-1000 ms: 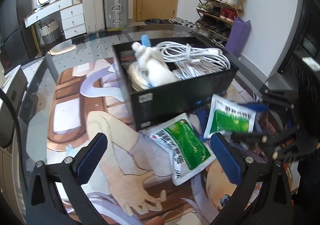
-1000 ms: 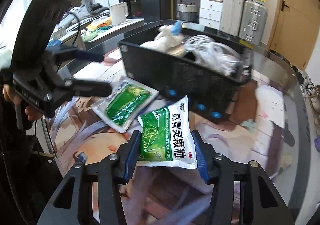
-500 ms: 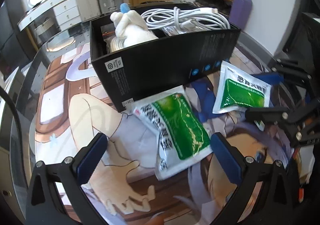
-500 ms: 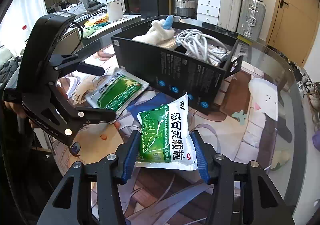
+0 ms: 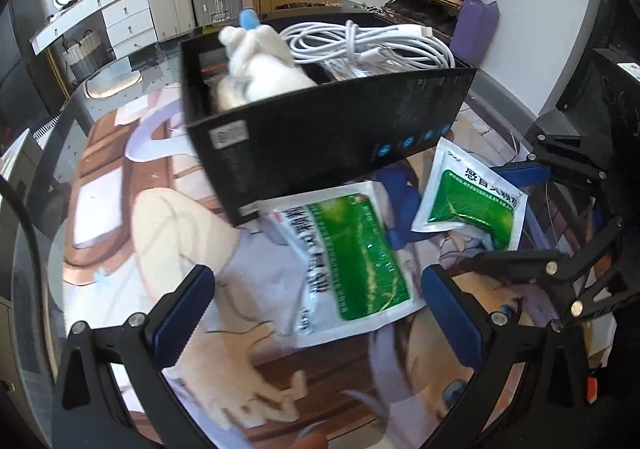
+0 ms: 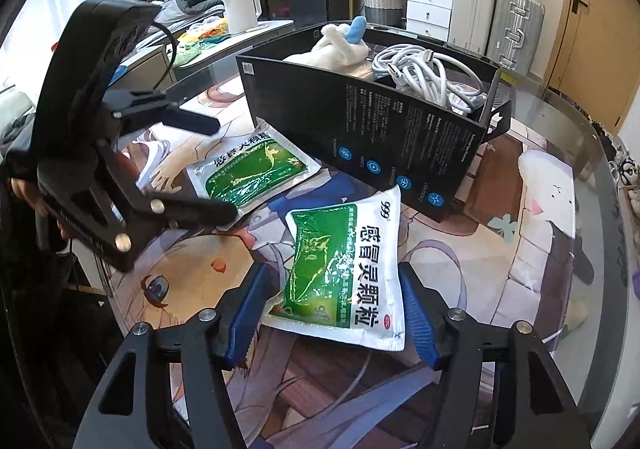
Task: Organize soft objects
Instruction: 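Grasp the smaller green packet with the left tool while the right tool holds its packet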
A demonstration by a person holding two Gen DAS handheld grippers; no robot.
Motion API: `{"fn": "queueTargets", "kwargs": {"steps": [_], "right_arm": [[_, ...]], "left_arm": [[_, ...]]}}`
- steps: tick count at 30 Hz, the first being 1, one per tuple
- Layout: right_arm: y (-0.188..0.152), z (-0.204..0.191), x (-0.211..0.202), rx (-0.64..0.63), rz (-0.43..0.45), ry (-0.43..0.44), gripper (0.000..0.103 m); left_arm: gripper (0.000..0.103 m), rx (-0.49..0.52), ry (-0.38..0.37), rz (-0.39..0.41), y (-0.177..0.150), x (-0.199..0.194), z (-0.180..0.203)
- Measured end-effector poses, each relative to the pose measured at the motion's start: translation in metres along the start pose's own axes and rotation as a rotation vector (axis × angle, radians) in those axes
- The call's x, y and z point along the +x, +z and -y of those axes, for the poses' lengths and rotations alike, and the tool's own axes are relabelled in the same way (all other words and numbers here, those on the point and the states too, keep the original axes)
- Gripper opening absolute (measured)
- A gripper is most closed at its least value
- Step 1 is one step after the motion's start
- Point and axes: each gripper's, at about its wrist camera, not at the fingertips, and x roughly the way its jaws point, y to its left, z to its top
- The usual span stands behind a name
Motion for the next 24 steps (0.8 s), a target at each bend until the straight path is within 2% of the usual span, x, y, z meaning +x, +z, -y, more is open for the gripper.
{"fn": "queueTargets", "kwargs": {"steps": [6, 12, 15, 17, 19, 22, 24], "right_arm": [[0.002, 0.001, 0.002, 0.008, 0.000, -0.016, 0.066], [0.003, 0.001, 0.003, 0.009, 0.001, -0.027, 0.068], [0.005, 0.001, 0.004, 0.014, 0.003, -0.033, 0.068], [0.005, 0.000, 0.005, 0.016, 0.005, -0.036, 0.068], [0.006, 0.000, 0.005, 0.014, 0.008, -0.038, 0.068], [0.006, 0.000, 0.005, 0.021, 0.011, -0.037, 0.068], [0.007, 0.000, 0.006, 0.026, 0.014, -0.038, 0.068]], "left_arm": [[0.103, -0.010, 0.064, 0.020, -0.004, 0.008, 0.011], [0.100, 0.003, 0.051, 0.030, -0.009, 0.007, 0.006], [0.086, 0.028, 0.037, 0.052, -0.012, 0.002, 0.006], [0.062, 0.042, 0.025, 0.071, -0.013, -0.003, 0.007], [0.049, 0.050, 0.016, 0.077, -0.012, -0.007, 0.006], [0.038, 0.052, -0.013, 0.080, -0.013, -0.011, 0.004], [0.035, 0.045, -0.035, 0.080, -0.012, -0.014, 0.001]]}}
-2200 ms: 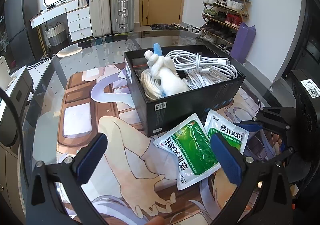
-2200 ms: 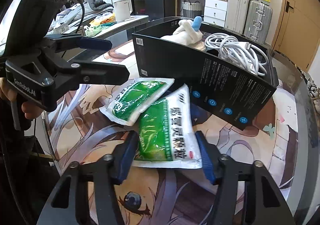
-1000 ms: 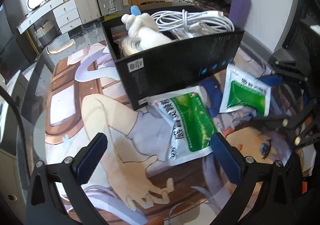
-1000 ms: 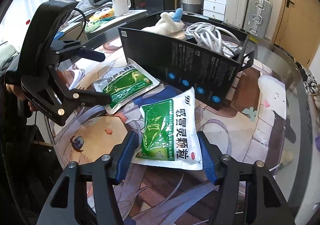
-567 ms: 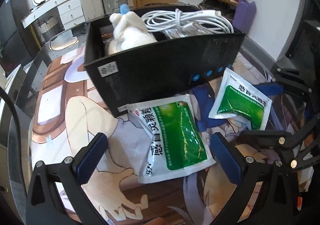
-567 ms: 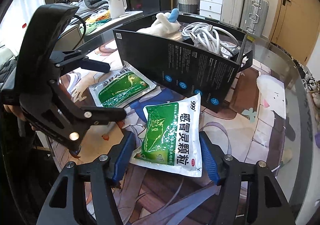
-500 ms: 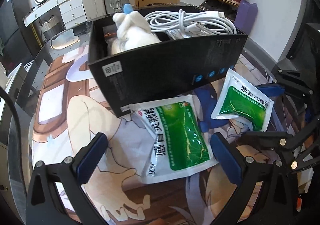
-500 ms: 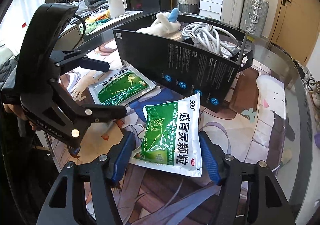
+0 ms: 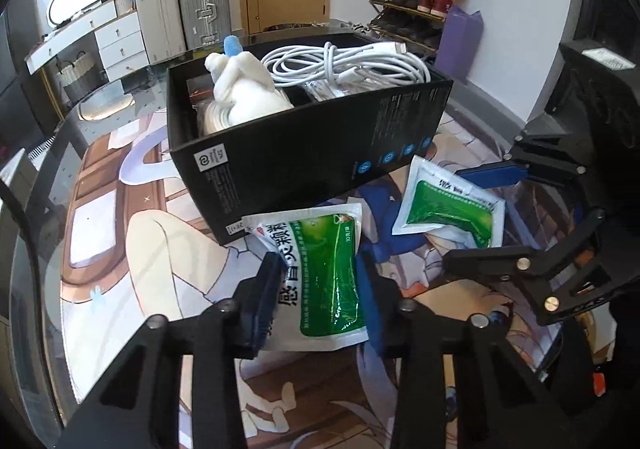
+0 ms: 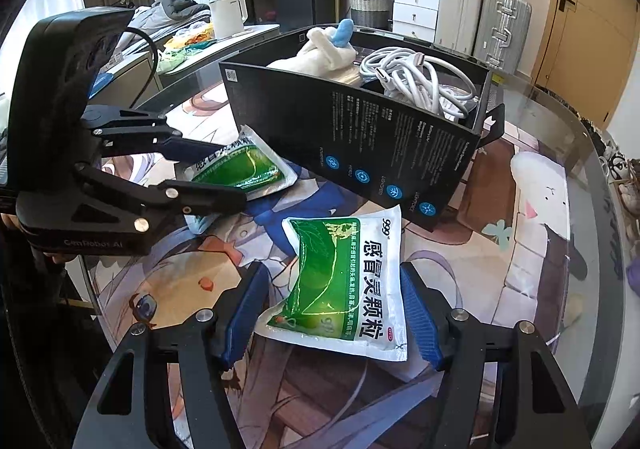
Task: Organize soft objects
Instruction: 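Grasp the smaller green packet with the left tool while the right tool holds its packet, then lower both green packets into the black box and open both tools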
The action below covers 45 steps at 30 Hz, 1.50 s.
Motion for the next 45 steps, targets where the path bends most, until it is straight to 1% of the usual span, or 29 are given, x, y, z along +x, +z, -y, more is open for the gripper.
{"fn": "queueTargets", "kwargs": {"steps": [3, 5, 7, 8, 10, 11, 19, 27, 33, 36, 45], "right_arm": [[0.000, 0.003, -0.001, 0.014, 0.007, -0.006, 0.067], [-0.002, 0.004, -0.002, 0.013, 0.011, -0.009, 0.065], [-0.001, 0.005, -0.002, 0.006, 0.012, -0.015, 0.052], [-0.001, 0.005, -0.004, 0.004, 0.017, -0.012, 0.051], [-0.001, 0.003, -0.006, -0.014, 0.026, -0.018, 0.043], [-0.001, 0.002, -0.006, -0.018, 0.027, -0.019, 0.042], [0.002, 0.000, -0.026, -0.040, 0.081, -0.016, 0.041], [0.006, 0.001, -0.053, -0.038, 0.146, -0.025, 0.041], [0.011, -0.003, -0.068, -0.028, 0.217, -0.014, 0.041], [0.015, -0.004, -0.072, -0.011, 0.245, -0.016, 0.041], [0.025, 0.008, -0.084, 0.068, 0.315, -0.021, 0.041]], "left_arm": [[0.034, 0.000, -0.007, 0.002, -0.002, -0.005, -0.005], [0.034, 0.003, -0.007, 0.003, -0.001, -0.006, -0.005], [0.033, 0.005, -0.015, 0.004, -0.001, -0.008, -0.004], [0.033, 0.008, -0.019, 0.004, -0.001, -0.008, -0.003], [0.032, 0.016, -0.023, 0.005, 0.000, -0.009, -0.002], [0.032, 0.016, -0.025, 0.006, 0.000, -0.010, -0.002], [0.032, 0.019, -0.049, 0.044, 0.006, -0.025, -0.001], [0.032, -0.006, -0.079, 0.119, 0.013, -0.050, -0.005], [0.032, -0.039, -0.095, 0.182, 0.017, -0.064, -0.013], [0.032, -0.044, -0.083, 0.205, 0.020, -0.068, -0.016], [0.032, -0.098, -0.061, 0.251, 0.032, -0.073, -0.028]]}}
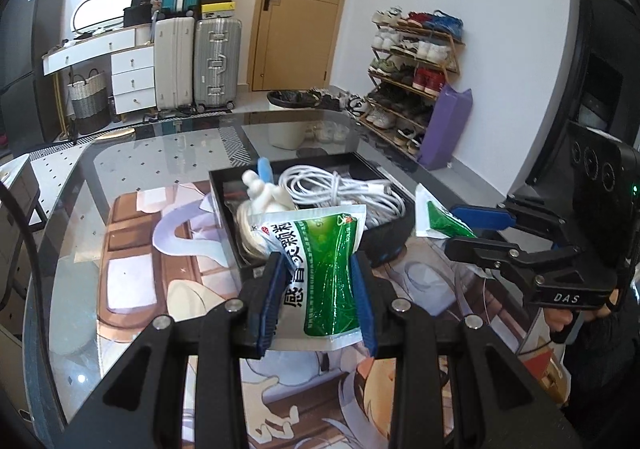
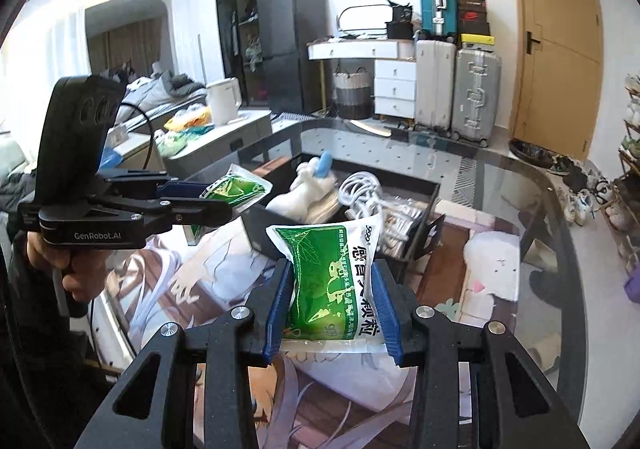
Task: Organize soft objects
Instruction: 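Lower both green packets into the black box and open both tools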
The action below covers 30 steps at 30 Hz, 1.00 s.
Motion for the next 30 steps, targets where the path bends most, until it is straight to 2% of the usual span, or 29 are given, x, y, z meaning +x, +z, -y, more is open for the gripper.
{"fn": "queueTargets", "kwargs": {"steps": [15, 30], "right_arm": [[0.041, 0.013, 0.014, 0.041, 0.049, -0.029, 0.041], [0.066, 0.054, 0.073, 0.146, -0.021, 0.011, 0.041]], "left_arm": [[0.032, -0.064, 0.040, 0.048, 0.030, 0.019, -0.016], [0.032, -0.084, 0.051, 0.041, 0.044, 0.055, -0.024]]}}
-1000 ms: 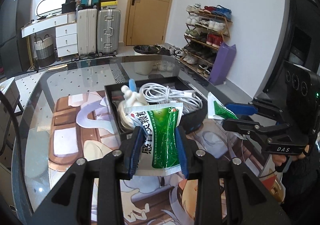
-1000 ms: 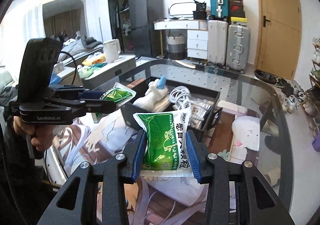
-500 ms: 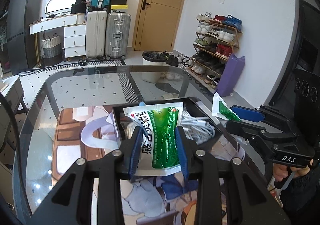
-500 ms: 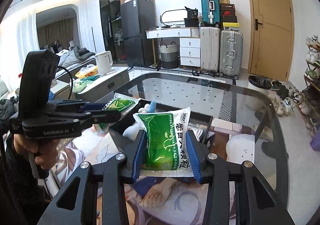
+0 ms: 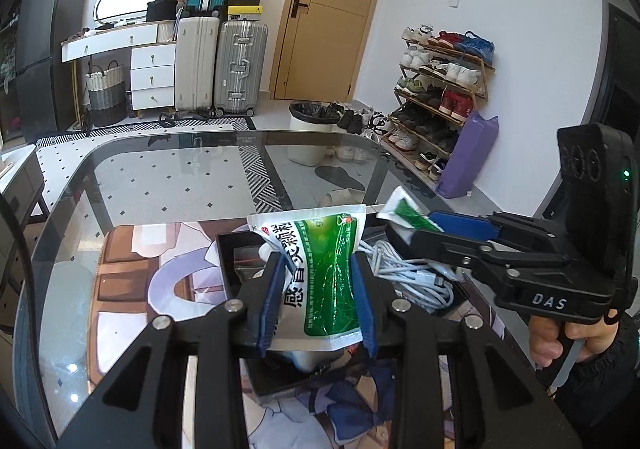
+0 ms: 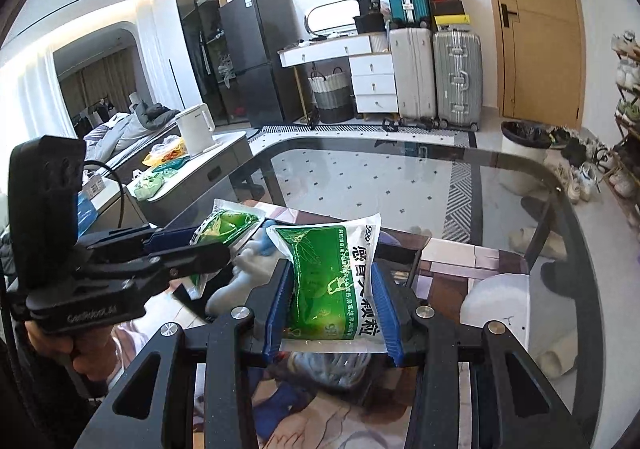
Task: Organize soft objects
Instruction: 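Lower both green packets into the black box and open both tools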
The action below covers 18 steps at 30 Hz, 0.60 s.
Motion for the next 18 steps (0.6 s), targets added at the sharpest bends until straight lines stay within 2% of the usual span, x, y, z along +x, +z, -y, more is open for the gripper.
{"fn": "queueTargets", "kwargs": {"steps": [18], "right_arm": [[-0.001, 0.000, 0.025, -0.009, -0.046, 0.026, 0.041]], "left_arm": [[0.032, 0.034, 0.041, -0.016, 0.000, 0.021, 0.008]]}}
